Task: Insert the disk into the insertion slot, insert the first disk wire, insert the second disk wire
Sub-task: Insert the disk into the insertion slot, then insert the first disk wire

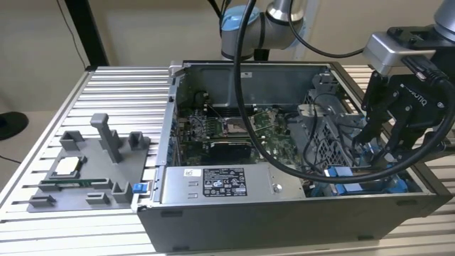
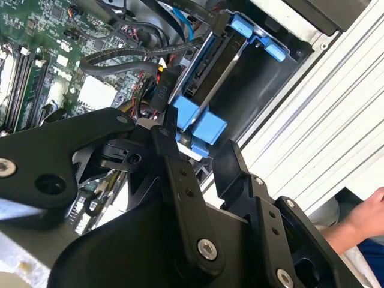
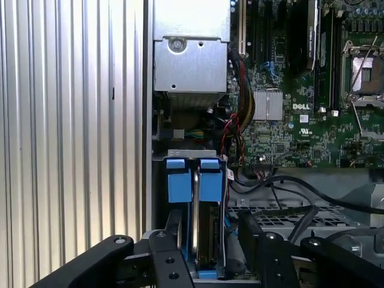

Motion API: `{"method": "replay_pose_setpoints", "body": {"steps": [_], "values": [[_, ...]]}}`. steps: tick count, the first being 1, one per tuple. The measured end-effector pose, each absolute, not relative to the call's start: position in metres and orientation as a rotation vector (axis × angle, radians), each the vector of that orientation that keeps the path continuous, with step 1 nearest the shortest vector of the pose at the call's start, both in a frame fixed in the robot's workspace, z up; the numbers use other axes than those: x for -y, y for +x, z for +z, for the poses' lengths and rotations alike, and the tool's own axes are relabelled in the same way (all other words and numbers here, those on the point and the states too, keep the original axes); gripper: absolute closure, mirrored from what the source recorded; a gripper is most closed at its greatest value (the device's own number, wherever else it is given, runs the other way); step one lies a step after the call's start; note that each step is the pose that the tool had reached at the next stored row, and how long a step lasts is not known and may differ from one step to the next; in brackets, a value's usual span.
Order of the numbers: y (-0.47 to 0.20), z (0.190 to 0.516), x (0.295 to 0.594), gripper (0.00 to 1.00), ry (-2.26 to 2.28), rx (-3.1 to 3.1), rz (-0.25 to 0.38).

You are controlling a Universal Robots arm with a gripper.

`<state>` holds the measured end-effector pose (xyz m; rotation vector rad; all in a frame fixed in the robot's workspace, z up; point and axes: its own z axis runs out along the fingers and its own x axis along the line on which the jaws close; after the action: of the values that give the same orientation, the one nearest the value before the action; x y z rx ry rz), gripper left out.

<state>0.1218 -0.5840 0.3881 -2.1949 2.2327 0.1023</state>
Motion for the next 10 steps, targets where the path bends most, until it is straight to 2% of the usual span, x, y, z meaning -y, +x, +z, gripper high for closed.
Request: {"method": "replay_pose_setpoints", "body": {"steps": [10], "values": [[0.122, 0.401, 0.584, 0.0, -2.195, -2.233, 0.102]]}}
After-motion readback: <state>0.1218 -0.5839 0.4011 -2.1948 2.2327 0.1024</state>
